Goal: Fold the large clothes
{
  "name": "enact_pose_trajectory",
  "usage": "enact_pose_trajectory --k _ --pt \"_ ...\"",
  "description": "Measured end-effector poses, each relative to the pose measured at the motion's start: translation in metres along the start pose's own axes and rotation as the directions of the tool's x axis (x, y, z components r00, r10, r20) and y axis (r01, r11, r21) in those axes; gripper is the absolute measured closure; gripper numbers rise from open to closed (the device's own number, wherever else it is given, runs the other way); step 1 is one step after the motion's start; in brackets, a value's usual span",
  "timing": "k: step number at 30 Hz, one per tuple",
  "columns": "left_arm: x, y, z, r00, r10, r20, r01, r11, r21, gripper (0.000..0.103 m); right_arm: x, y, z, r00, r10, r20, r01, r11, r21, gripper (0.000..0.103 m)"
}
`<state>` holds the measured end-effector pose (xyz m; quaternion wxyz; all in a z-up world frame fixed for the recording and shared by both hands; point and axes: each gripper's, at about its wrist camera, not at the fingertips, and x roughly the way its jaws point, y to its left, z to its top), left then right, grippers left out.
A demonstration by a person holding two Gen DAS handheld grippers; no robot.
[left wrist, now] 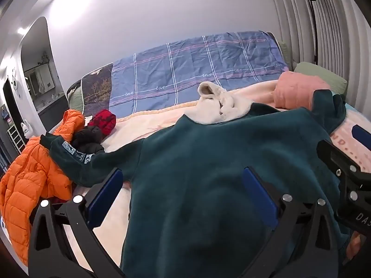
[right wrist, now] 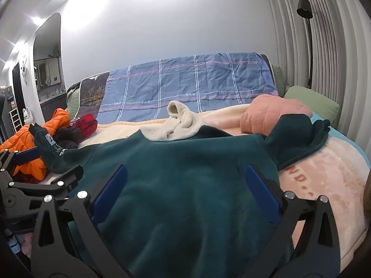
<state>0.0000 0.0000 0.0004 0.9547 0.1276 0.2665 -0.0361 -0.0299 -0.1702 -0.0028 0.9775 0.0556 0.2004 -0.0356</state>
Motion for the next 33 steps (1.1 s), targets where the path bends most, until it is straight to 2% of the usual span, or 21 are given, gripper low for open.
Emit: enact_pose_trajectory --k 9,11,12,18,22,30,33 --pt "0.0 0.007 0.007 1.0 -0.011 0.0 0.011 0.999 -0.034 0.001 0.008 0.006 0.003 0.999 -0.054 -0.003 0.054 0.999 0.002 0.002" --pt "-0.001 0.008 0.008 1.0 -0.014 0.017 0.015 0.999 -0.042 0.001 0.014 0.0 0.004 0.998 -0.047 -0.03 0.048 0.999 0.02 0.002" --pt "0.001 0.007 -0.002 0.999 -0.018 0.028 0.019 0.999 -0.036 0.001 0.015 -0.001 0.004 0.998 -0.051 -0.031 0.052 0.998 0.021 0.002" --pt "0.002 0.006 -0.009 0.999 -0.037 0.038 0.038 0.999 -0.018 0.001 0.021 -0.008 0.001 0.996 -0.075 -0.057 0.077 0.997 0.031 0.002" --pt "0.001 0.01 -0.01 0.997 -0.06 0.041 0.062 0.997 -0.054 0.001 0.023 -0.003 0.0 0.995 -0.078 -0.06 0.08 0.996 0.028 0.002" --pt "0.013 0.011 -0.011 0.994 -0.111 -0.021 0.109 0.991 -0.071 0.001 0.029 -0.007 -0.002 0.989 -0.117 -0.094 0.121 0.992 0.038 0.002" --pt "0.014 0.012 -0.013 0.993 -0.116 -0.022 0.114 0.991 -0.069 0.001 0.032 -0.009 -0.004 0.986 -0.127 -0.104 0.132 0.99 0.046 0.002"
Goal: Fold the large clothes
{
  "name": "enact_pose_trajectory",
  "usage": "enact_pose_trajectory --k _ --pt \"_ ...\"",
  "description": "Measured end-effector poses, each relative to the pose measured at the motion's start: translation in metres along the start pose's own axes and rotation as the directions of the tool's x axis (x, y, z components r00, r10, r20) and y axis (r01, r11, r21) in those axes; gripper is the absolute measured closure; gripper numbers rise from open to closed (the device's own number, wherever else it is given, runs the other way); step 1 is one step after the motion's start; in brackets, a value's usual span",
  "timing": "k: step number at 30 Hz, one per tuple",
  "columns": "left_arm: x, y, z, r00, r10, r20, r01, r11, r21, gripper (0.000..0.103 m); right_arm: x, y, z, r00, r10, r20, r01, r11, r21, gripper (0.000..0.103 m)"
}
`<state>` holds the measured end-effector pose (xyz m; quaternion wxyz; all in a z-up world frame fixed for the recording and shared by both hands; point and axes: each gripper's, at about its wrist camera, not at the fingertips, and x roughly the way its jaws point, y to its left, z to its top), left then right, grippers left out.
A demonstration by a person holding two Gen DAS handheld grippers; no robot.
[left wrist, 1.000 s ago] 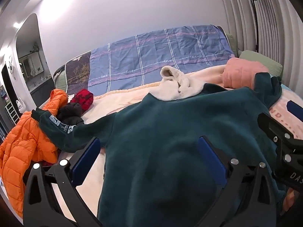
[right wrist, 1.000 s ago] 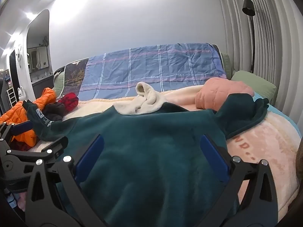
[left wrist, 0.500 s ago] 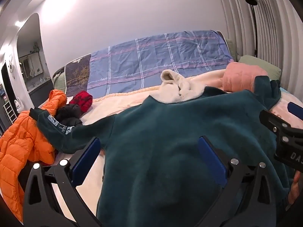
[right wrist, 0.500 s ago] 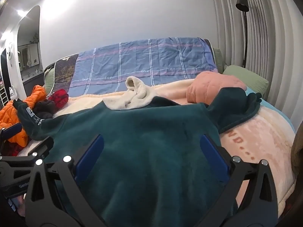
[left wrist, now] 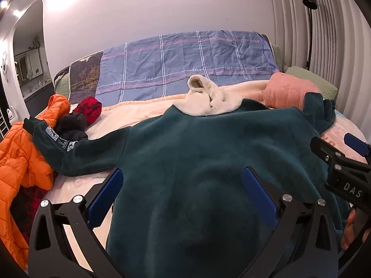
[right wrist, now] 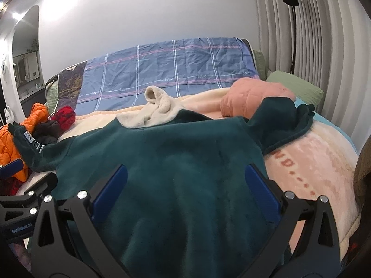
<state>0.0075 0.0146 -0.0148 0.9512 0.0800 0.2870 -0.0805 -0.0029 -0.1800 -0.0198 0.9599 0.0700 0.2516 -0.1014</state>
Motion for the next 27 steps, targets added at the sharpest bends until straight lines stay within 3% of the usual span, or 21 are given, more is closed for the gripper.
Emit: enact_pose_trajectory --k 11,27 --pt "0.0035 -0.0057 -0.0055 0.999 -0.036 -0.016 0.036 0.999 0.0 0.001 0.0026 0.0031 -0.0012 1.0 -0.007 -0.018 0.006 1.0 -0.008 0.002" --pt "0.0033 -0.0014 -0.0095 0.999 -0.036 -0.017 0.036 0.999 -0.008 0.001 0.0035 0.0028 -0.0031 0.999 -0.014 -0.028 0.014 1.0 -0.007 0.002"
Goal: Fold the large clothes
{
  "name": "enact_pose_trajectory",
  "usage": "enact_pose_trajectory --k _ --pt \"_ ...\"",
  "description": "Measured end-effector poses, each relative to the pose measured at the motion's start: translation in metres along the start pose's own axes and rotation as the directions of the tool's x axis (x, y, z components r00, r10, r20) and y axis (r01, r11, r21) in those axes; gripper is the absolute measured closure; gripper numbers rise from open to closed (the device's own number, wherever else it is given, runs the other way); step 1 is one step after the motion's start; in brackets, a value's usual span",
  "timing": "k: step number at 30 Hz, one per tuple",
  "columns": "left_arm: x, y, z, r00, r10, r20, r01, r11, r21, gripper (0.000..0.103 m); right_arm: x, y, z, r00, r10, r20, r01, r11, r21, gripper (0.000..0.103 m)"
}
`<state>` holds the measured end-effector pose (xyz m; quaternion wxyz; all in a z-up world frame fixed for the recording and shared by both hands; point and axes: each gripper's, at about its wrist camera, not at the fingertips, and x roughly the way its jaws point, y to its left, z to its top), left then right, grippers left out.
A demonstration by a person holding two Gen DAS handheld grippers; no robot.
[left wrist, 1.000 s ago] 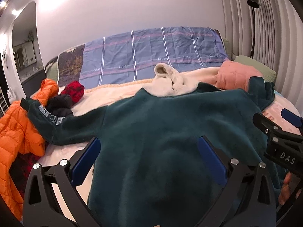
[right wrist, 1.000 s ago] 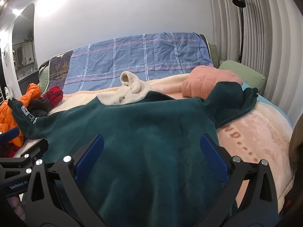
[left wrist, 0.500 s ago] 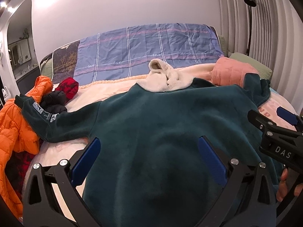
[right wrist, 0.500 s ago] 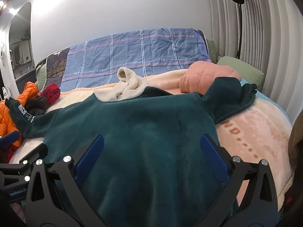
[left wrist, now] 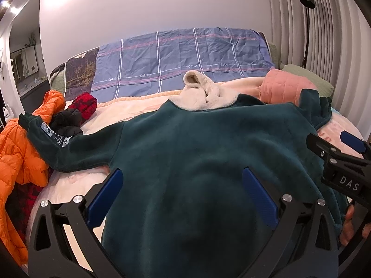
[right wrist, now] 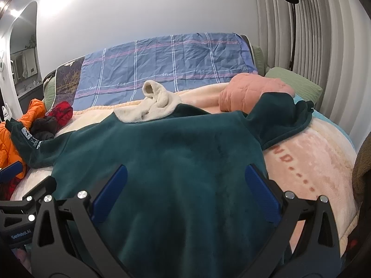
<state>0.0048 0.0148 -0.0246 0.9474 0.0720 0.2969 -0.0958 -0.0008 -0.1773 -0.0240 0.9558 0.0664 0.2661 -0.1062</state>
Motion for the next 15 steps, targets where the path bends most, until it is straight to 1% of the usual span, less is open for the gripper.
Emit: enact_pose_trajectory --k 9,15 --pt "-0.0006 -0.0013 -0.0045 1.0 -0.006 0.002 0.006 1.0 0.01 0.001 -0.0012 0.0002 -0.0013 1.0 -0.003 -0.001 0.003 1.0 -0.008 0.002" --pt "-0.0017 -0.0024 -0.0045 1.0 0.006 0.006 -0.006 1.0 0.016 0.001 -0.0005 0.0002 -0.0034 1.0 -0.004 -0.005 0.004 1.0 -0.006 0.002"
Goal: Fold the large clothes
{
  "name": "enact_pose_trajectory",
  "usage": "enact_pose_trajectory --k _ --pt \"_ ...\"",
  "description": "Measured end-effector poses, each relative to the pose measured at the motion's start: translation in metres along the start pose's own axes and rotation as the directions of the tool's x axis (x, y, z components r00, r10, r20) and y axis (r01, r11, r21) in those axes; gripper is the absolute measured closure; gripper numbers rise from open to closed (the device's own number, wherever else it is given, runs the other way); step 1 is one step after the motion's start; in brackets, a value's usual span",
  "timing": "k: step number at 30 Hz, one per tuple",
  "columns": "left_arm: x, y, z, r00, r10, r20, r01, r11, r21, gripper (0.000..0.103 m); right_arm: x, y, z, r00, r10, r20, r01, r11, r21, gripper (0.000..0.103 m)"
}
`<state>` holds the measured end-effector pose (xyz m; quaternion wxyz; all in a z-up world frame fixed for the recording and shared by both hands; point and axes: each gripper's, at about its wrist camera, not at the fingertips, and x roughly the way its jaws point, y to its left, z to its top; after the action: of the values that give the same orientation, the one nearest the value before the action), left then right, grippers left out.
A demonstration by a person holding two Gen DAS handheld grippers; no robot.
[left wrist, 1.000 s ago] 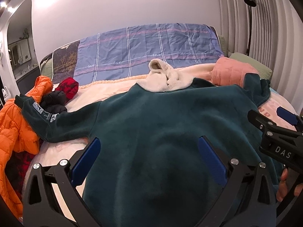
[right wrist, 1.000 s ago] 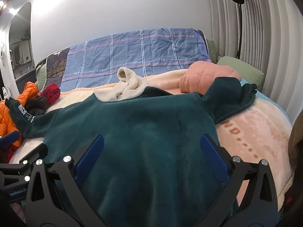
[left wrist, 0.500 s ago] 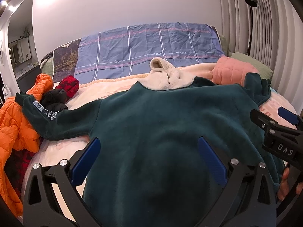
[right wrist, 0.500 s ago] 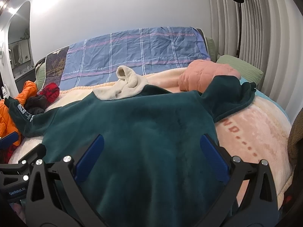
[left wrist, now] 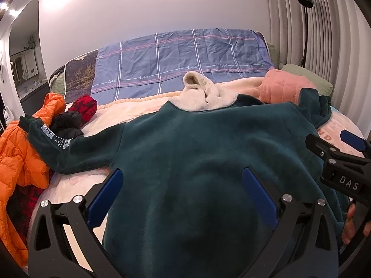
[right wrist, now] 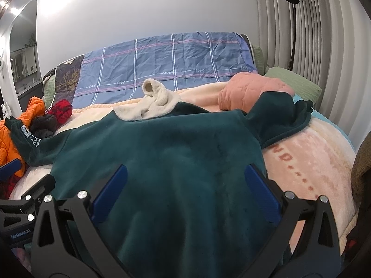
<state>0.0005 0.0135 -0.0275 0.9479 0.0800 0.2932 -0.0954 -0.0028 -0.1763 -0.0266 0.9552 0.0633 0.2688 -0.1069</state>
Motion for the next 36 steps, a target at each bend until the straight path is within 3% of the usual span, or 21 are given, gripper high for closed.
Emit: enact_pose_trajectory --k 36 --pt "-0.009 0.013 0.0 1.0 0.002 0.015 -0.001 1.0 -0.017 0.001 0.009 0.015 -0.006 0.999 0.032 -0.04 -0.032 0.999 -0.013 0.002"
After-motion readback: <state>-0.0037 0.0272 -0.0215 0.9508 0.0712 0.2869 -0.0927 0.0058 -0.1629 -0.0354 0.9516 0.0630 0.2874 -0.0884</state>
